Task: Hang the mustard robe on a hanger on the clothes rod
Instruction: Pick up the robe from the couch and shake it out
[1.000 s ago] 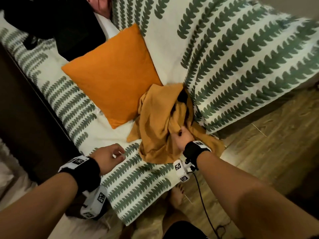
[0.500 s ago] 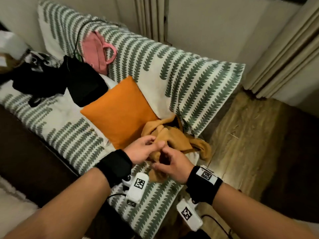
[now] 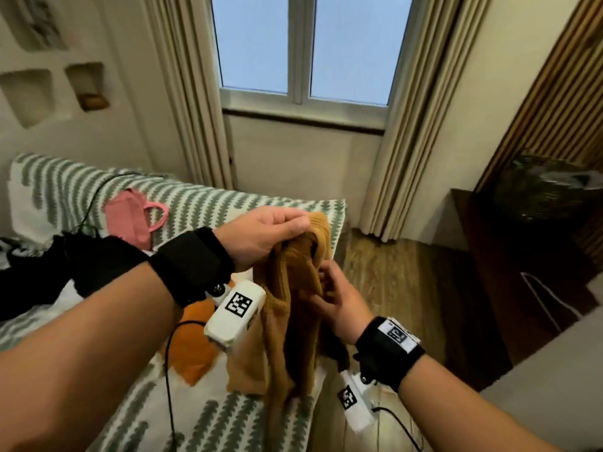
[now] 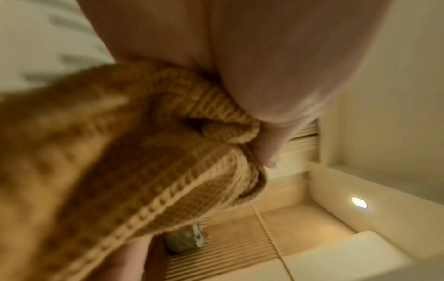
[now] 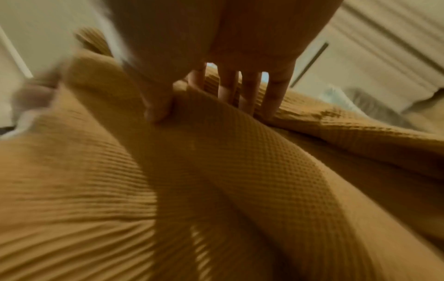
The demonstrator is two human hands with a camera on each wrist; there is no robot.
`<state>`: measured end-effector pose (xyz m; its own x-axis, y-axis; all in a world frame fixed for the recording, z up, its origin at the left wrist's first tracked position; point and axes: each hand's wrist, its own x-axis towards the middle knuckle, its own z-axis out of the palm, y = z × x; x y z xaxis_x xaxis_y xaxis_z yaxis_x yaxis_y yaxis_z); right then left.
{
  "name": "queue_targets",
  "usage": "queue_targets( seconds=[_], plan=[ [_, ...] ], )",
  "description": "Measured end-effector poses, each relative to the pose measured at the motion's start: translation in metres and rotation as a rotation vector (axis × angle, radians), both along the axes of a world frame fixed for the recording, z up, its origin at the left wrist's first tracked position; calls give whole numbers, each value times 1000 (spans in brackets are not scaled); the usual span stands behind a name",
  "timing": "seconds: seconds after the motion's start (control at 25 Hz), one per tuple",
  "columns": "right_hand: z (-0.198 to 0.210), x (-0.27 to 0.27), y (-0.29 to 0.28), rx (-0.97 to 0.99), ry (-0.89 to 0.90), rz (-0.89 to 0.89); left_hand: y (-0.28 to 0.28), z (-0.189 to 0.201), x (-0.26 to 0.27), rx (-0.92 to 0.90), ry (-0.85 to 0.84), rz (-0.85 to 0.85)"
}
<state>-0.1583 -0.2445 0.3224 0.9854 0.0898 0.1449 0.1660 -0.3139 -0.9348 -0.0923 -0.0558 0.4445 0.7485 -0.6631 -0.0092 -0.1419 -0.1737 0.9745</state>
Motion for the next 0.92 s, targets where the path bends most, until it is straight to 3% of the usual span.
queue_targets(
  seconds=[0.16,0.28,0.4,0.48,0.6,0.72,0.92],
  plan=[
    [83,-12,-54,-31,-136,-85,-27,90,-13,51,-162,-172],
    [154,-34,-118,-153,-232,-151,-53,151,-27,225,-508,-137],
    [225,-57,-179,-278,-375,-278,-81,183,-30,453,-858,-56],
    [270,-71,-215,-388,-466,-375,-104,184,-28,552,-972,6],
    [310,-90,-255,-461,-554,-497,-132,152,-21,731,-1015,71],
    [311,-103,-278,-628,-485,-509,-144,127,-18,759,-880,84],
    [306,-112,-318,-664,-270,-544,-176,158,-22,650,-853,268]
  ],
)
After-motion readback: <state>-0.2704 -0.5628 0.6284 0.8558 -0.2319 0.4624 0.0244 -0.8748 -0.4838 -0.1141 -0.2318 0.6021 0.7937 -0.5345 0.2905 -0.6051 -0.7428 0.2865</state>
